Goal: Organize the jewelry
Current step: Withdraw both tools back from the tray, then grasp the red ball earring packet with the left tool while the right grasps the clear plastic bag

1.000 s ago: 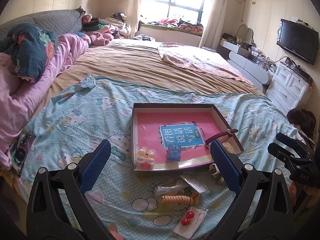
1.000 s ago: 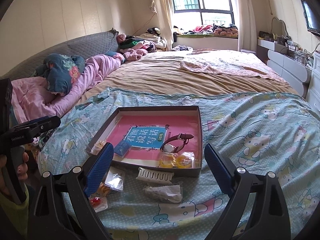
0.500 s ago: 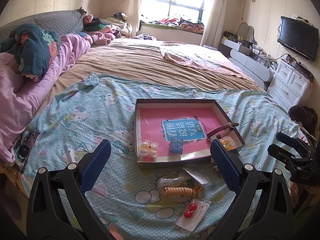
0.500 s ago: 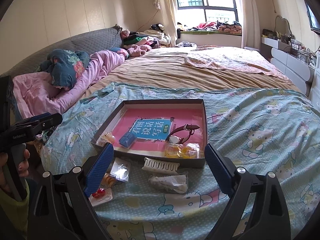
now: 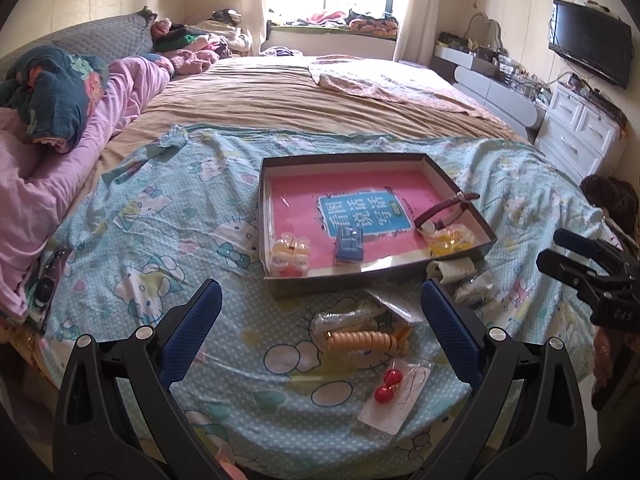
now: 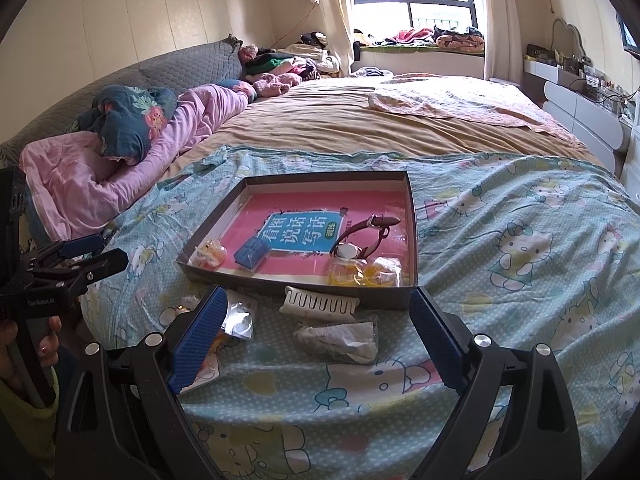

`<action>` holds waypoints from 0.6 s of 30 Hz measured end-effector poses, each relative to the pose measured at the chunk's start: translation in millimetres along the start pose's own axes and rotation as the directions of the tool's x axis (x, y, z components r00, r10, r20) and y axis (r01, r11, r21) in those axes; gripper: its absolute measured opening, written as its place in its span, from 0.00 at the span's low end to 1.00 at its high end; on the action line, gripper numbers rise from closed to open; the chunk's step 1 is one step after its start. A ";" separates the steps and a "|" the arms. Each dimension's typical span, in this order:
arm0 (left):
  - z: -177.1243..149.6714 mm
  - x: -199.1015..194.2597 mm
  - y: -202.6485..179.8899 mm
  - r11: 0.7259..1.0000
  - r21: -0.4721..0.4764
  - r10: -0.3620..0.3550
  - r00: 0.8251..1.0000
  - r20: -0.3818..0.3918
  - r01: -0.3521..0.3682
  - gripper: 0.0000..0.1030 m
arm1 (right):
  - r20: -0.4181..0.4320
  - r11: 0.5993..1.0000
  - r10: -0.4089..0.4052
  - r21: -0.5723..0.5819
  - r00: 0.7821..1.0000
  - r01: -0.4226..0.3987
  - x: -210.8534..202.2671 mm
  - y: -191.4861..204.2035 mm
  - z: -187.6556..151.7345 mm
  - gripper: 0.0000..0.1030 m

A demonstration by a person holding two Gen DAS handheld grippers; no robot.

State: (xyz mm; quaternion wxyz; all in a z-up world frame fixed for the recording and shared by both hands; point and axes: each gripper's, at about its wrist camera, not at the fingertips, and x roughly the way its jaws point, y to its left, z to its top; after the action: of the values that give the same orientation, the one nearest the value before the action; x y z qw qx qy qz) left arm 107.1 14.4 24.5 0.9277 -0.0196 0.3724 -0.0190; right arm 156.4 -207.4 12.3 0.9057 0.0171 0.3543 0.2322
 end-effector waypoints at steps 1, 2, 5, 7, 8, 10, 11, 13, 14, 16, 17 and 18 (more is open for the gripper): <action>-2.3 1.0 -1.4 1.000 0.006 -0.004 1.000 -0.005 0.004 0.90 | -0.003 1.000 -0.001 0.001 1.000 0.001 0.7 -0.8 -1.1 0.89; -5.0 2.2 -3.2 1.000 0.013 -0.008 1.000 -0.012 0.008 0.90 | -0.006 1.000 -0.001 0.001 1.000 0.001 1.5 -1.6 -2.0 0.89; -12.9 7.2 -7.5 0.999 0.034 -0.024 0.999 -0.036 0.025 0.90 | -0.014 1.000 -0.003 0.009 1.000 0.004 4.0 -5.2 -4.4 0.89; -19.0 11.3 -10.0 0.999 0.041 -0.030 0.998 -0.053 0.032 0.90 | -0.021 1.000 -0.005 0.014 1.000 0.005 6.0 -7.6 -6.4 0.89; -22.4 14.0 -10.7 0.998 0.041 -0.038 0.997 -0.064 0.040 0.90 | -0.023 1.000 -0.005 0.015 1.000 0.006 6.9 -8.3 -7.1 0.89; -27.3 17.3 -13.7 0.998 0.048 -0.044 0.996 -0.080 0.048 0.90 | -0.032 1.000 -0.007 0.019 0.999 0.007 9.2 -10.2 -9.4 0.89; -30.5 19.3 -15.2 0.997 0.057 -0.044 0.995 -0.089 0.049 0.90 | -0.035 1.000 -0.006 0.020 0.999 0.007 10.4 -11.1 -10.7 0.89; -35.2 22.8 -17.3 0.996 0.063 -0.052 0.993 -0.104 0.058 0.90 | -0.044 1.000 -0.010 0.021 0.999 0.011 13.2 -12.4 -12.7 0.89; -38.3 25.1 -18.4 0.996 0.064 -0.059 0.991 -0.116 0.067 0.90 | -0.047 1.000 -0.009 0.023 0.999 0.010 14.3 -13.0 -13.5 0.89; -43.6 29.7 -20.8 0.995 0.067 -0.065 0.988 -0.139 0.075 0.90 | -0.058 1.000 -0.010 0.024 0.998 0.011 18.4 -14.3 -15.9 0.89; -46.4 31.8 -22.2 0.994 0.070 -0.067 0.986 -0.150 0.079 0.90 | -0.065 1.000 -0.013 0.024 0.998 0.015 20.9 -14.7 -17.2 0.89; -48.8 33.6 -23.3 0.994 0.072 -0.071 0.985 -0.157 0.083 0.89 | -0.071 1.000 -0.012 0.026 0.997 0.014 22.9 -15.6 -17.8 0.88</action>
State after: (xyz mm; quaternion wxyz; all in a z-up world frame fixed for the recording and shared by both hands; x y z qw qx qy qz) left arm 97.1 -11.6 -32.7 0.8947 0.0040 0.4410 -0.0711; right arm 165.9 -213.7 -18.7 0.8938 0.0185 0.3892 0.2220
